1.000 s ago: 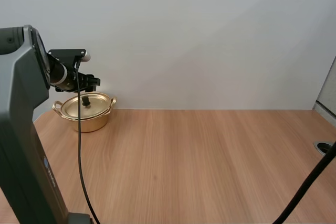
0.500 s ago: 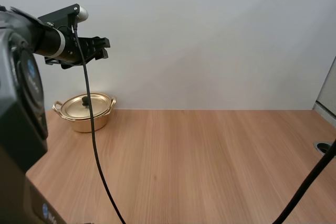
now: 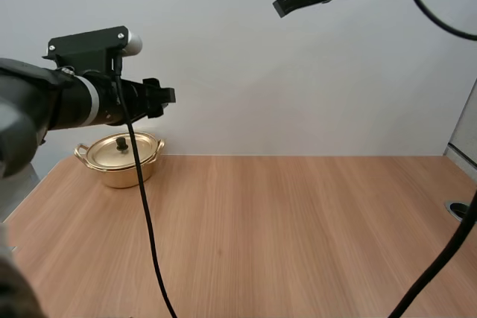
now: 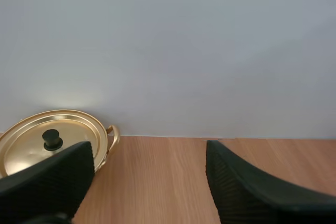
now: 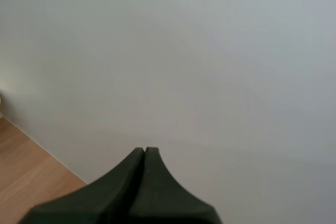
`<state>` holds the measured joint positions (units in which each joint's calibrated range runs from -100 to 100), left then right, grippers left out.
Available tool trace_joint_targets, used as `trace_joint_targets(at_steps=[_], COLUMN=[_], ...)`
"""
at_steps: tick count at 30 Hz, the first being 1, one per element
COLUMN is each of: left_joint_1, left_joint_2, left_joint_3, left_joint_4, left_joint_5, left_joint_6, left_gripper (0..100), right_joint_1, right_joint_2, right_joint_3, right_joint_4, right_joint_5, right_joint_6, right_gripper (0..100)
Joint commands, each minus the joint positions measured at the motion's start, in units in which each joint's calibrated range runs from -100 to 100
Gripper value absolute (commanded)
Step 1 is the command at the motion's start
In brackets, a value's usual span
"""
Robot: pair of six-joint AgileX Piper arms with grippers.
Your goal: Open the pot, put the car inside, and close it
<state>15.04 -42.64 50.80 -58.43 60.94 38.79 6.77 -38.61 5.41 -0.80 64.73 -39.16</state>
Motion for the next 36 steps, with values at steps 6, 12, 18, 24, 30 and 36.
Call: trace_joint_targets(at_steps=[6, 12, 18, 24, 30, 36], left_joint_1=[0.01, -2.2, -11.07, -14.78, -15.56, -15.19], left_joint_2=[-40.2, -41.4, -40.3, -42.9, -46.6, -48.1], left_joint_3=[1.2, 1.2, 5.4, 12.5, 22.9, 37.9], left_joint_4=[4.3, 6.2, 28.6, 52.4, 68.7, 68.9], left_joint_5=[6.2, -0.4, -18.2, -20.8, -19.4, -28.1], left_joint_6=[-10.0, -11.3, -23.8, -41.4, -53.5, -53.9], left_gripper=[98, 98, 98, 98, 98, 98], right_joint_1=[-0.5, -4.6, -8.9, -9.7, -13.3, -13.3], right_joint_2=[-5.3, -12.1, -22.7, -27.1, -27.5, -27.5], right_joint_3=[27.2, 41.0, 51.8, 56.5, 59.9, 59.9], right_joint_4=[-0.4, 1.3, 7.5, 11.2, 17.8, 23.9], right_joint_5=[-35.3, -50.3, -59.0, -58.8, -45.7, -32.1], right_joint_6=[1.0, 1.2, 1.2, 1.2, 1.2, 1.2], right_gripper=[0, 0, 0, 0, 0, 0])
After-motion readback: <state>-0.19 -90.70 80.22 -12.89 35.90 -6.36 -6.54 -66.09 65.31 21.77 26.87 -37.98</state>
